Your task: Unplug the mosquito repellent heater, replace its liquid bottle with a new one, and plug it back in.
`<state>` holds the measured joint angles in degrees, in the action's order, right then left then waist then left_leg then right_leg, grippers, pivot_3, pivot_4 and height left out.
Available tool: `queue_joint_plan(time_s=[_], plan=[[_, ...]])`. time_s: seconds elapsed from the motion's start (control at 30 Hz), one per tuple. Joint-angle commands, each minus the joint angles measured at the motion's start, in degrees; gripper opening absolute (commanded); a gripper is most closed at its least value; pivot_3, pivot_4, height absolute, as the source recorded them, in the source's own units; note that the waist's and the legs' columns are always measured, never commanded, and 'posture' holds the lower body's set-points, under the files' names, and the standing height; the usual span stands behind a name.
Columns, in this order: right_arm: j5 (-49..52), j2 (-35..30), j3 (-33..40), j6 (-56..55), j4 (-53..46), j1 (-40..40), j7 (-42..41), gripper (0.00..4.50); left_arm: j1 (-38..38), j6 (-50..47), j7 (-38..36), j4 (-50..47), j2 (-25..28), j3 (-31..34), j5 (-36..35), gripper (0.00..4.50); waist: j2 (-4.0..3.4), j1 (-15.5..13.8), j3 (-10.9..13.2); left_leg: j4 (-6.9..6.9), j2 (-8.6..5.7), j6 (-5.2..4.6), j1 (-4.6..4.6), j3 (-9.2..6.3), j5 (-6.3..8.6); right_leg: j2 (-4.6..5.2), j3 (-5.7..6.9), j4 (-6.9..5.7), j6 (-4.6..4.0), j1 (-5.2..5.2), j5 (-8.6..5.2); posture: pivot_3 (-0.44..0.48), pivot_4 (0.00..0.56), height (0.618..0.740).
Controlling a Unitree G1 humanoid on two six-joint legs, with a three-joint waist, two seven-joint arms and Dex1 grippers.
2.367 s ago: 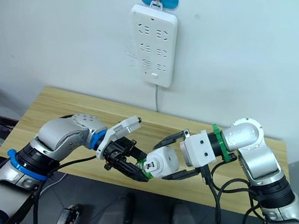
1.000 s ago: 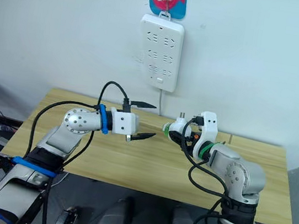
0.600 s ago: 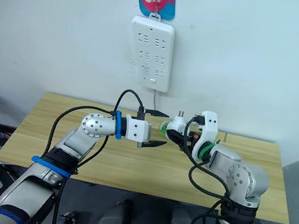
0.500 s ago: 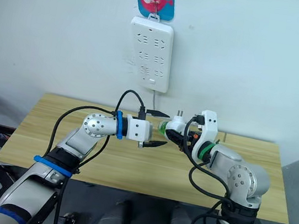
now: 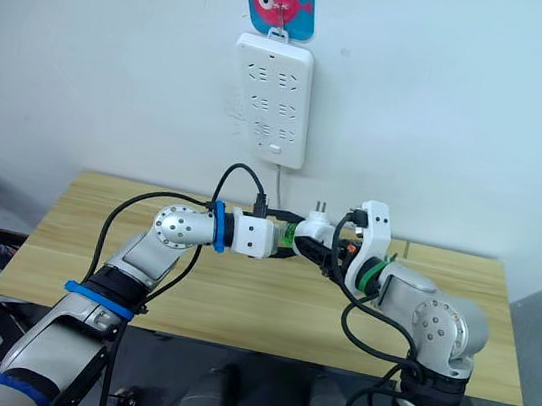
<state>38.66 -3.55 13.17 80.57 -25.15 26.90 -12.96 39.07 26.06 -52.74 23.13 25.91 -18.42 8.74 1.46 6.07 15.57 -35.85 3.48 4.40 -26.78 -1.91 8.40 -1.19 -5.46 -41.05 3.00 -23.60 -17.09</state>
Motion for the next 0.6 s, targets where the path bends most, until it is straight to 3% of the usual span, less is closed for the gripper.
queue_joint_plan(time_s=[0.03,0.1,0.2,0.37,0.47,0.6], plan=[[4.4,0.1,-0.9,-1.2,-4.7,0.2,-2.6,4.0,0.4,0.5,-0.1,-0.4,-0.4,0.1,-0.8,2.23,0.0,0.1,0.0,0.0,0.0,0.0,0.0,0.0,0.0,0.0,-0.01,0.0,0.0,0.0,0.0,-0.134,0.197,0.74],[3.6,-1.2,-1.8,-2.1,-5.4,-0.3,-2.3,4.5,0.4,0.5,0.0,-0.3,-0.5,0.2,-0.9,2.23,0.0,0.2,0.0,0.0,0.01,0.0,0.0,0.0,0.0,-0.02,0.0,0.0,0.0,0.0,0.0,-0.134,0.197,0.74],[2.3,-3.7,-2.2,-5.2,-7.3,-1.9,-2.2,4.5,0.2,-2.0,-0.5,-0.1,-1.4,0.9,-2.7,2.23,0.0,0.2,0.0,-0.01,0.0,0.0,0.0,-0.01,0.0,-0.02,-0.01,0.0,0.0,0.01,0.0,-0.141,0.198,0.74],[2.0,-3.6,-0.5,-13.4,-12.4,-5.9,-0.4,4.5,-1.1,-19.4,-0.4,-2.9,-7.0,7.4,-15.2,2.23,0.0,0.5,0.0,-0.03,0.01,-0.01,-0.01,-0.02,0.0,-0.02,0.0,0.02,0.02,0.03,-0.01,-0.158,0.203,0.74],[0.4,-4.3,-3.4,-17.9,-14.5,-9.0,-0.6,4.5,-1.9,-28.5,0.0,-7.8,-10.1,10.6,-22.5,2.23,0.0,0.8,0.0,-0.04,0.05,-0.01,0.01,-0.06,0.0,-0.09,0.0,-0.02,0.02,0.04,-0.01,-0.167,0.205,0.74],[-1.2,-1.6,-6.2,-23.0,-12.9,-8.6,2.0,4.5,-2.6,-36.5,2.1,-13.2,-12.7,12.6,-27.1,2.23,0.0,1.4,0.0,-0.07,0.06,-0.01,0.02,-0.07,-0.01,-0.09,0.0,-0.03,0.02,0.06,-0.01,-0.173,0.207,0.74]])
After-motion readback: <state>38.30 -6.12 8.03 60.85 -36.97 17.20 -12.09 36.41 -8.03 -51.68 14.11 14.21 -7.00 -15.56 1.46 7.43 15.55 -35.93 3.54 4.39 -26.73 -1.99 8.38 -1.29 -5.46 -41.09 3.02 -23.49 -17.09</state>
